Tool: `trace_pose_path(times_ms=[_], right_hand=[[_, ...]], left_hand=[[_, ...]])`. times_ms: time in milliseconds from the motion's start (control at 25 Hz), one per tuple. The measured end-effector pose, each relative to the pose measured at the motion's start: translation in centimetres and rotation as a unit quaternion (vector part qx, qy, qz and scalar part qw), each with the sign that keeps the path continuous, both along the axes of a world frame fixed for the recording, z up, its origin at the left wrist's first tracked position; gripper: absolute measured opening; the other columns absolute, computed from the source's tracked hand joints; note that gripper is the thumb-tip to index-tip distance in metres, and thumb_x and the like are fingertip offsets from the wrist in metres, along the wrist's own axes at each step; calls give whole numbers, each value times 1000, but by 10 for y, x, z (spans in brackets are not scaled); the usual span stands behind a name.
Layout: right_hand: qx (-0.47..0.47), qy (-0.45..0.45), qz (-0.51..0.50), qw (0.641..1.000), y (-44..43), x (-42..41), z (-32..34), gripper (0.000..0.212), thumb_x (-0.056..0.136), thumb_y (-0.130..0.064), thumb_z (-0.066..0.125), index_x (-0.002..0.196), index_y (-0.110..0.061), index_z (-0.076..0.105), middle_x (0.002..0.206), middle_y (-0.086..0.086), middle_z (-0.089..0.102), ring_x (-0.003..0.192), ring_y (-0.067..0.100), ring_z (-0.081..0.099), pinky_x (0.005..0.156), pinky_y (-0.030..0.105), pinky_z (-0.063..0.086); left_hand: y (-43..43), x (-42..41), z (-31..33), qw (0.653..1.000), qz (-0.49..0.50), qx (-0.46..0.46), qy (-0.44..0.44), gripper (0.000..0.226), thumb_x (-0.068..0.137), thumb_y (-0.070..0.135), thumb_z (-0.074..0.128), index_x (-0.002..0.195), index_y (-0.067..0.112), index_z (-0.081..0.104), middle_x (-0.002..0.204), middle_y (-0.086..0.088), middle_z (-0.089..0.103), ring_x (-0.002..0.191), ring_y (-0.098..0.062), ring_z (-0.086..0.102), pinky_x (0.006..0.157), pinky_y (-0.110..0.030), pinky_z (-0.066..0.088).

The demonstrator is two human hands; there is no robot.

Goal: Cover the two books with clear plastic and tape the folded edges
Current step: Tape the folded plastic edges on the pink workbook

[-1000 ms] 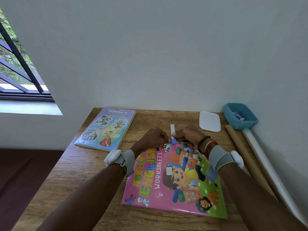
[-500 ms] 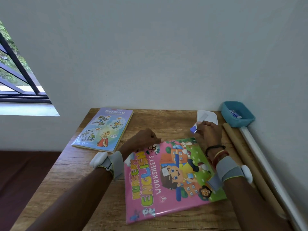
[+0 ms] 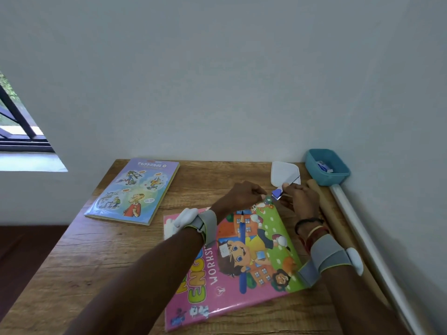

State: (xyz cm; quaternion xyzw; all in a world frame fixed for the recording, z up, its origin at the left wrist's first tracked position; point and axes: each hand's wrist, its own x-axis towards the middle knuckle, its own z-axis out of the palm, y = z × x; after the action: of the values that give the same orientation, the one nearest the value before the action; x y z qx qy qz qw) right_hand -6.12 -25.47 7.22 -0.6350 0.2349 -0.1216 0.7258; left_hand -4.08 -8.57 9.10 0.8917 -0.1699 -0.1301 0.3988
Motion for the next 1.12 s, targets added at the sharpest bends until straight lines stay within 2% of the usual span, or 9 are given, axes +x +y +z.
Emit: trace_pose_path(times_ms=[120, 320, 400, 480, 600, 760, 920, 1040, 1120], right_hand=[[10, -3, -41, 999, -3, -4, -3, 11, 81, -9, 70, 90, -2, 70, 81, 15, 67, 56, 20, 60, 55, 26, 52], [12, 17, 54, 998, 11, -11, -11, 15, 76, -18, 76, 85, -7, 76, 85, 13, 74, 73, 28, 69, 67, 38, 57], [16, 30, 61, 998, 17, -10, -14, 19, 68, -20, 78, 82, -6, 77, 86, 15, 74, 78, 31, 69, 75, 47, 56], [7, 25, 51, 998, 19, -5, -18, 13, 66, -17, 79, 72, -6, 76, 84, 17, 73, 74, 29, 66, 75, 49, 55], [19, 43, 72, 996, 24, -6, -13, 15, 69, -16, 78, 73, -4, 73, 86, 21, 72, 71, 28, 65, 71, 46, 55], [48, 74, 133, 987, 20, -17, -8, 13, 81, -11, 71, 83, 2, 70, 74, 13, 70, 62, 25, 65, 55, 30, 53], [42, 76, 152, 985, 15, -27, -8, 19, 82, -12, 71, 92, 5, 71, 84, 16, 71, 66, 24, 65, 58, 29, 52], [3, 75, 142, 987, 15, -26, -9, 15, 81, -8, 72, 87, 5, 72, 80, 17, 70, 61, 23, 62, 52, 25, 50], [-42, 56, 136, 988, 16, -28, -10, 12, 79, -7, 74, 78, 5, 71, 76, 20, 67, 60, 24, 57, 54, 26, 47]], left_hand=[[1, 2, -2, 1000, 12, -16, 0, 26, 94, 21, 63, 113, 6, 72, 112, -10, 72, 96, -16, 66, 68, -14, 44], [3, 3, -8, 996, 66, -50, 18, 21, 87, 20, 71, 101, 5, 75, 103, -7, 73, 75, -7, 60, 56, -13, 45], [3, 3, -8, 996, 80, -45, 14, 18, 87, 16, 69, 101, 6, 75, 102, -8, 73, 73, -6, 59, 55, -12, 43], [2, 5, -11, 995, 89, -40, 7, 18, 86, 13, 68, 101, 6, 75, 101, -7, 73, 79, -10, 61, 55, -11, 44], [5, 6, -17, 992, 120, -35, -5, 16, 86, 13, 68, 97, 5, 76, 96, -5, 73, 83, -11, 63, 53, -9, 42], [24, 12, -26, 977, 202, -63, -28, 17, 83, 19, 71, 84, 2, 76, 86, -7, 74, 83, -17, 67, 70, -27, 49], [34, 17, -28, 976, 209, -53, -31, 23, 82, 16, 71, 76, -6, 72, 69, -7, 62, 69, -13, 59, 55, -23, 40], [35, 18, -31, 976, 209, -49, -36, 21, 82, 19, 71, 68, 3, 70, 68, -4, 58, 67, -12, 56, 58, -31, 44], [35, 18, -34, 974, 216, -52, -39, 26, 83, 22, 71, 70, 0, 70, 68, -3, 59, 68, -11, 57, 62, -37, 47]])
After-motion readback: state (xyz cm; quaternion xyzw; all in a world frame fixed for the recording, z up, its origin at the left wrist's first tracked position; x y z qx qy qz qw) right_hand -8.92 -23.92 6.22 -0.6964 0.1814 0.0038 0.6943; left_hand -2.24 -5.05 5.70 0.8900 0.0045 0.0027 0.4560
